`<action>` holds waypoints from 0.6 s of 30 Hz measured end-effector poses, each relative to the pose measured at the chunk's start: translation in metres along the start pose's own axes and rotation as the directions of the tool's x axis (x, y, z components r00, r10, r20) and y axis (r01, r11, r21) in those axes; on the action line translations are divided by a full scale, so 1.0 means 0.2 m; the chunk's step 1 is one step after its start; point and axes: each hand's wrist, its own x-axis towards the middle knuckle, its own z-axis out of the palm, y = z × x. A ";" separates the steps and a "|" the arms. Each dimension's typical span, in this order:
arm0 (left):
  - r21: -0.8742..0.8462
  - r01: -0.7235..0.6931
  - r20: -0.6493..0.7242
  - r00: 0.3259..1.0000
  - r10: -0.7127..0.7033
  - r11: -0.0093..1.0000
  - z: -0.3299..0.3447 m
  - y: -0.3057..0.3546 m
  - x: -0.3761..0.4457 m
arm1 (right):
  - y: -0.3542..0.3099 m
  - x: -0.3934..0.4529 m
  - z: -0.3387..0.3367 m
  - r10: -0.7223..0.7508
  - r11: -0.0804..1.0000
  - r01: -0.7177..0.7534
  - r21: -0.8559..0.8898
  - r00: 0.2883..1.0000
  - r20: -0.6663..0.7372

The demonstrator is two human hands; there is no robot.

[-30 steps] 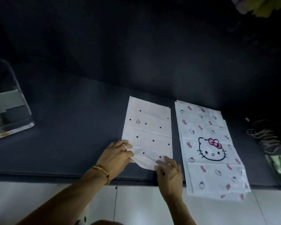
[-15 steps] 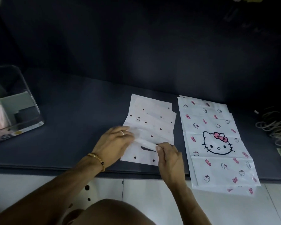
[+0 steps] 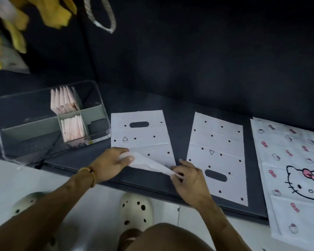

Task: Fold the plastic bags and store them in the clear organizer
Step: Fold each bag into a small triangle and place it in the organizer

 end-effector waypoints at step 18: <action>-0.434 0.186 -0.262 0.910 -0.321 0.881 0.02 -0.10 -0.08 | -0.17 0.26 0.13 0.413 0.898 -0.409 0.162 0.911 0.008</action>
